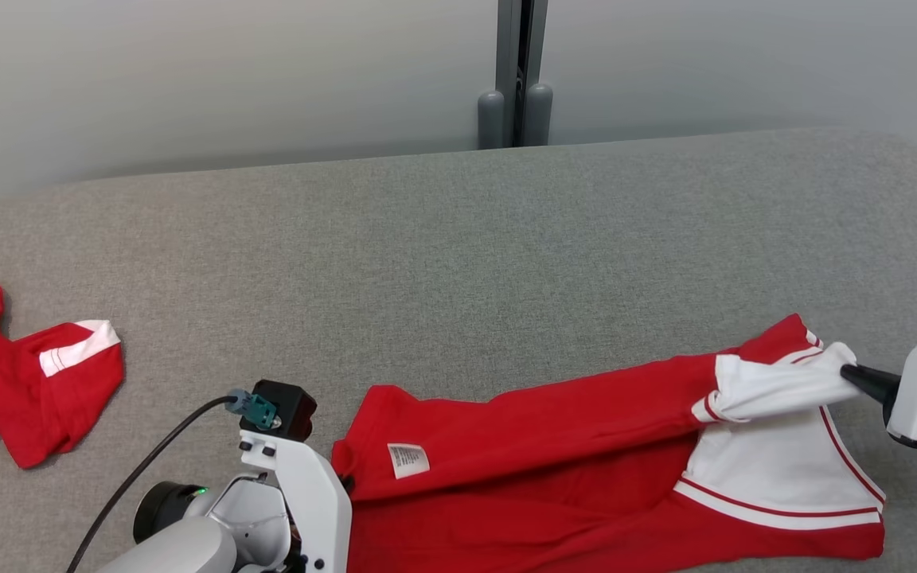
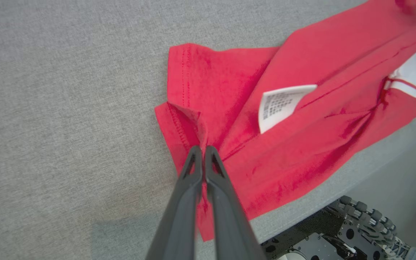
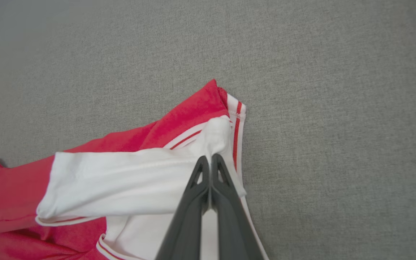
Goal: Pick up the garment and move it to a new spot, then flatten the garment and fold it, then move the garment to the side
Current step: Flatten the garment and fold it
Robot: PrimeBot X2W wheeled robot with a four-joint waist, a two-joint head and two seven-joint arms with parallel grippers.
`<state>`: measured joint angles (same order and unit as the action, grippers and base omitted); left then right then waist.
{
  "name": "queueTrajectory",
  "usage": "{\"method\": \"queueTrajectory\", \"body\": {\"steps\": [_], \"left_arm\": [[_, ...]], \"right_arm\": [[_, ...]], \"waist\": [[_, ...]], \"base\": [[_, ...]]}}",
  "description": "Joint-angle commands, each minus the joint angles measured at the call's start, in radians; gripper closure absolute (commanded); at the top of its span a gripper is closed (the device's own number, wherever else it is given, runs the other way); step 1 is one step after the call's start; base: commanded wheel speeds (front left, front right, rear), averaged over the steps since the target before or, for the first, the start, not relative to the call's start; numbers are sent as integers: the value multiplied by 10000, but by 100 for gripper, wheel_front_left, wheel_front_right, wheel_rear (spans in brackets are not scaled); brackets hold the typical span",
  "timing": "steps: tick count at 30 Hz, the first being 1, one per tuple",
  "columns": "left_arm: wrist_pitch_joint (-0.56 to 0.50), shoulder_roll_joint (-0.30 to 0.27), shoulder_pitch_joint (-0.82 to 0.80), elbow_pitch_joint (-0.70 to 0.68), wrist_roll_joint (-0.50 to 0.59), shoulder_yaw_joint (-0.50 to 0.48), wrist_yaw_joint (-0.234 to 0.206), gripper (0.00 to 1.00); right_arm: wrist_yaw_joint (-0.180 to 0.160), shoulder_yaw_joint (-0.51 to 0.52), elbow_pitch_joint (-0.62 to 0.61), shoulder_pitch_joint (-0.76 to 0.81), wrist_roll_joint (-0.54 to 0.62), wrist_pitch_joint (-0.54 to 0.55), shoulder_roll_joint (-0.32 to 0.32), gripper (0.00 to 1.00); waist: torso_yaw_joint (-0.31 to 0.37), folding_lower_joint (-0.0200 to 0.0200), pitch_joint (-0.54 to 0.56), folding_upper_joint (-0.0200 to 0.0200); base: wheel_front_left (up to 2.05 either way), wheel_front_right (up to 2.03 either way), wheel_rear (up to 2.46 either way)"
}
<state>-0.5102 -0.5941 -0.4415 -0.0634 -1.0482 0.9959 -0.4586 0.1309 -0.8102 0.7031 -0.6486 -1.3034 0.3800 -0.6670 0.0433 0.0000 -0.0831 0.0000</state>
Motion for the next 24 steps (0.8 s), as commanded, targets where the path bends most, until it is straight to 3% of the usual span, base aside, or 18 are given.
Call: {"method": "queueTrajectory", "body": {"steps": [1,3,4,5,6,15,24], "left_arm": [[-24,-50,84,31,-16,7,-4,100],[-44,-30,151,48,-57,49,2,100],[-50,-19,195,62,-75,71,13,91],[-52,-13,228,88,-78,92,34,54],[-79,1,261,116,-87,132,68,0],[502,-53,298,144,117,-104,-23,0],[3336,-17,770,-79,795,-1337,-602,0]], "right_arm": [[-2,19,42,155,-46,85,-49,100],[-2,8,106,280,-59,192,5,100],[-2,19,127,322,-48,207,26,100],[-2,40,176,356,-38,223,47,69],[-2,62,240,407,-48,264,81,0],[-1,473,56,756,-92,-127,28,0],[-1,1643,-1563,1513,343,-2956,-323,0]], "waist": [[2,0,42,0],[-1,0,106,0],[-4,0,134,0],[-7,0,157,0],[-10,0,176,0],[-78,0,504,0],[-105,0,885,0]], "base": [[0,0,0],[0,0,0],[0,0,0],[0,0,0],[0,0,0],[0,0,0],[0,0,0]]}}
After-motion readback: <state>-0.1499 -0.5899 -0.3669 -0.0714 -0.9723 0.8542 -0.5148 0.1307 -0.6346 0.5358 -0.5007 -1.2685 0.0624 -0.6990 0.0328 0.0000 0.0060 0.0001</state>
